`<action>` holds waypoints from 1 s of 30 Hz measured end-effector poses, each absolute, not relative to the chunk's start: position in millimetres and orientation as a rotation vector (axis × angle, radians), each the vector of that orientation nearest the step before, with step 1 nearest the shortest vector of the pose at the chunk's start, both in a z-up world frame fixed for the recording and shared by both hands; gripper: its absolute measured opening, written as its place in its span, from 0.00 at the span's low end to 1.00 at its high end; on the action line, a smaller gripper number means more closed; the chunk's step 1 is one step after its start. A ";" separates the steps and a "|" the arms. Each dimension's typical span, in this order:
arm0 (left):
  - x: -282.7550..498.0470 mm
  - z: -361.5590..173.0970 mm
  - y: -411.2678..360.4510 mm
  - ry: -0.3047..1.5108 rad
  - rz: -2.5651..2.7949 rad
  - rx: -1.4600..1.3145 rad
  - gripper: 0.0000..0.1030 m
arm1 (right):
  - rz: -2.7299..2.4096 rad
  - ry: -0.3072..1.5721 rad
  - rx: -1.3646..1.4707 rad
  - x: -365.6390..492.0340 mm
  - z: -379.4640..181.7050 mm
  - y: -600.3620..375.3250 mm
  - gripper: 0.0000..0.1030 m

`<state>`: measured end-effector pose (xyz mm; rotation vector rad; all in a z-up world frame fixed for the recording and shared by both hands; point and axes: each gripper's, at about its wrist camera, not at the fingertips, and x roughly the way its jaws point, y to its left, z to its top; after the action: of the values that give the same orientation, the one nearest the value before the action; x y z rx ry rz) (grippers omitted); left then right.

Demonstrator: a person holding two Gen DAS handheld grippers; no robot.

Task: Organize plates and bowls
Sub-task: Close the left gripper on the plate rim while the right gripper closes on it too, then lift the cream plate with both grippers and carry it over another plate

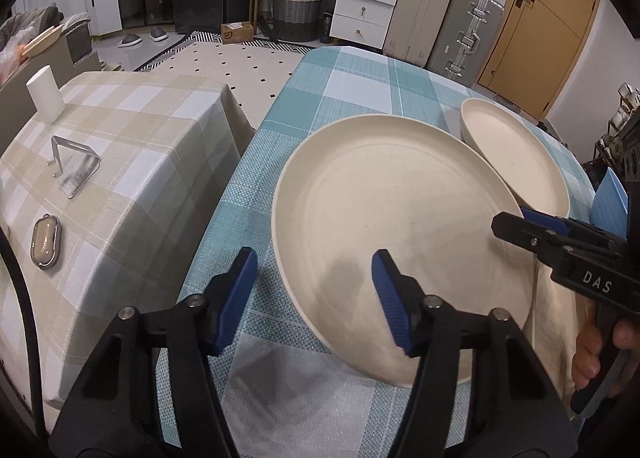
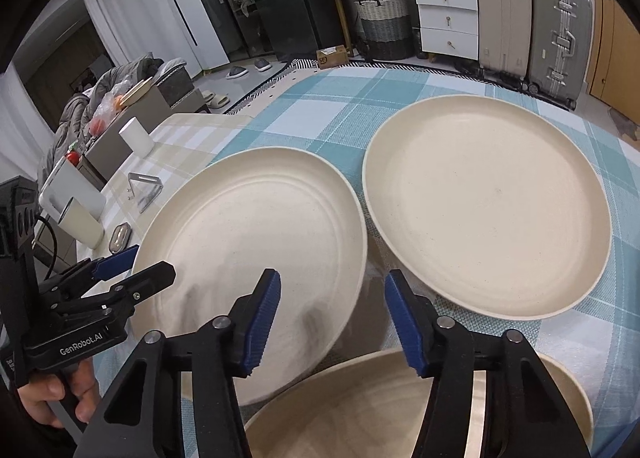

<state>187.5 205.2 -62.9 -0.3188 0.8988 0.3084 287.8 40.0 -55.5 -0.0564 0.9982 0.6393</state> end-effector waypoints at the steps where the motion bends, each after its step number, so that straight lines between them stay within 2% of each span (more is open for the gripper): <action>1: 188.6 -64.5 205.8 0.904 0.309 -0.321 0.50 | 0.632 0.996 -0.054 289.4 -56.2 40.1 0.46; 3: 189.9 -66.9 207.1 0.911 0.311 -0.326 0.40 | 0.632 0.998 -0.047 291.7 -57.1 40.3 0.43; 9: 192.9 -68.1 210.1 0.910 0.318 -0.320 0.24 | 0.613 1.008 -0.064 292.8 -59.2 44.2 0.25; 10: 192.7 -68.1 210.4 0.909 0.321 -0.321 0.24 | 0.613 1.008 -0.067 292.3 -59.3 44.9 0.21; 16: 190.5 -67.0 211.5 0.902 0.332 -0.325 0.21 | 0.589 0.995 -0.084 288.9 -60.2 46.0 0.14; 30: 172.4 -39.8 204.6 0.847 0.342 -0.305 0.21 | 0.608 0.941 -0.065 275.6 -42.2 38.7 0.14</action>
<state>172.4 204.6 -39.8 -0.3048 0.8470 0.3424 275.6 38.7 -42.2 -0.0648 0.9408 0.6079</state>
